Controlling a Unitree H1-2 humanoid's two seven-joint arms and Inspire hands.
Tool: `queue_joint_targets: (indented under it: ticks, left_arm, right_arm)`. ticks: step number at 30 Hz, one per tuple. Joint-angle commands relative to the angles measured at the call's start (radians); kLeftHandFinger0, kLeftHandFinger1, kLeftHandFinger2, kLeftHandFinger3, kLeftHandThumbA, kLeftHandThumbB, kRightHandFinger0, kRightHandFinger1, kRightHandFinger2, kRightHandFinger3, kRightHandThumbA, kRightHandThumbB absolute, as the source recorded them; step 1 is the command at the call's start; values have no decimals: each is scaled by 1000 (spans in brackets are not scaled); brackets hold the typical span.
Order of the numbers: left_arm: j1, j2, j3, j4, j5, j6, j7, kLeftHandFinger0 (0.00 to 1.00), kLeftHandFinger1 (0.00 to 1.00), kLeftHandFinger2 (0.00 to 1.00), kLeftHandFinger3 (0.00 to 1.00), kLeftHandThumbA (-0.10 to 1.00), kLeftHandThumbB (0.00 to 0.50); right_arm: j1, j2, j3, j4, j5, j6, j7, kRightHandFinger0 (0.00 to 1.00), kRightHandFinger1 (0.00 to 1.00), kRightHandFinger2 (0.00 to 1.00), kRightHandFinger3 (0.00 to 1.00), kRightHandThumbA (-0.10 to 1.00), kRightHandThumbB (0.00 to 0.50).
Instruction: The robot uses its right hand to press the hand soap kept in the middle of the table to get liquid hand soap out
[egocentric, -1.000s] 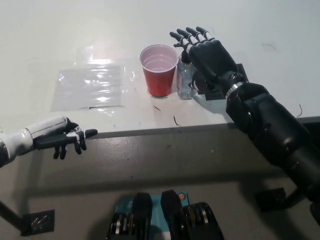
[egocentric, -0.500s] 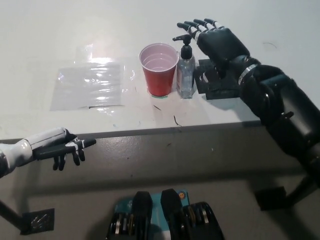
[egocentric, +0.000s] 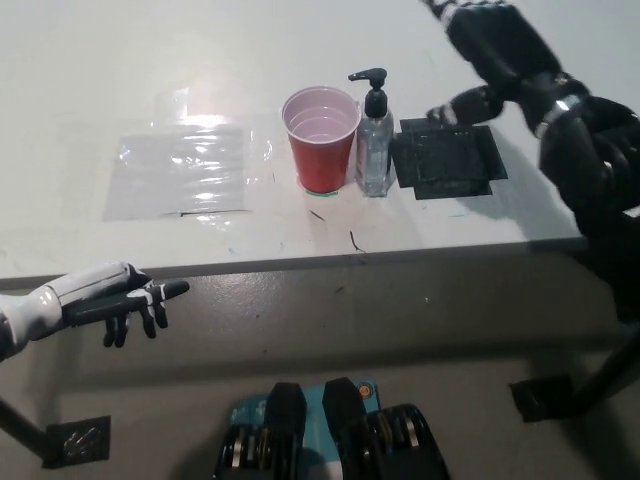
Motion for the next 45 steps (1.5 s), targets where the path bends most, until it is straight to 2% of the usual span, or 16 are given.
queue_joint_targets:
  ticks: [1, 9, 14, 19, 21, 24, 26, 27, 31, 34, 35, 37, 38, 41, 43, 45]
  left_arm:
    - [-1, 44, 28, -29, -2, 6, 8, 296, 269, 432, 630, 888, 263]
    - [25, 34, 49, -21, -6, -18, 23, 301, 291, 445, 618, 858, 250]
    - [31, 37, 56, -23, 7, -17, 27, 302, 291, 441, 617, 861, 246]
    - [38, 37, 58, -24, 13, -22, 32, 326, 309, 455, 639, 861, 243]
    - [47, 30, 70, -20, 2, -30, 39, 302, 291, 439, 619, 845, 242]
    - [52, 26, 78, -22, -7, -22, 42, 290, 282, 434, 614, 848, 253]
    - [54, 28, 75, -28, 7, -17, 47, 298, 295, 444, 625, 859, 249]
    - [53, 29, 74, -29, 10, -13, 46, 299, 299, 446, 635, 870, 249]
    - [56, 33, 75, -34, 14, -10, 45, 317, 309, 450, 638, 880, 244]
    - [55, 28, 78, -30, 10, -21, 48, 289, 289, 431, 632, 876, 234]
    - [55, 28, 78, -26, 12, -28, 50, 281, 282, 420, 617, 875, 236]
    - [55, 26, 80, -28, 12, -24, 51, 278, 279, 418, 606, 866, 231]
    - [55, 22, 86, -31, 3, -9, 50, 291, 290, 429, 606, 842, 209]
    - [52, 13, 87, -27, 0, -11, 51, 301, 294, 434, 598, 825, 198]
    - [49, 5, 86, -23, 2, -20, 54, 301, 293, 424, 592, 815, 209]
    - [46, 0, 88, -21, 0, -12, 53, 258, 256, 383, 519, 688, 178]
  right_arm:
    - [28, -50, -63, -66, 51, 14, 17, 1000, 1000, 1000, 1000, 1000, 376]
    - [235, -109, -192, -230, 96, 102, 48, 1000, 1000, 1000, 1000, 1000, 447]
    - [361, -133, -273, -250, 138, 105, 21, 1000, 1000, 1000, 1000, 1000, 392]
    - [455, -130, -329, -234, 161, 77, -14, 1000, 1000, 1000, 1000, 1000, 391]
    - [480, -126, -343, -236, 177, 89, -2, 1000, 1000, 1000, 1000, 1000, 353]
    - [513, -116, -366, -226, 194, 87, -17, 1000, 1000, 1000, 1000, 1000, 370]
    - [531, -96, -389, -221, 210, 74, -44, 1000, 1000, 1000, 1000, 1000, 314]
    - [544, -80, -400, -207, 218, 68, -63, 1000, 1000, 1000, 1000, 1000, 237]
    - [576, -45, -423, -179, 245, 63, -82, 1000, 1000, 1000, 1000, 1000, 158]
    - [579, -44, -433, -171, 257, 69, -77, 1000, 1000, 1000, 1000, 1000, 215]
    - [575, -45, -434, -162, 261, 62, -80, 1000, 1000, 1000, 1000, 1000, 273]
    - [573, -42, -433, -157, 260, 55, -88, 922, 938, 900, 1000, 1000, 248]
    - [568, -38, -436, -149, 271, 79, -77, 1000, 1000, 1000, 1000, 1000, 248]
    - [552, -51, -433, -145, 266, 81, -79, 1000, 1000, 1000, 1000, 1000, 218]
    - [550, -65, -426, -151, 256, 92, -71, 1000, 1000, 1000, 1000, 1000, 257]
    - [547, -81, -404, -150, 229, 110, -55, 1000, 1000, 1000, 1000, 1000, 264]
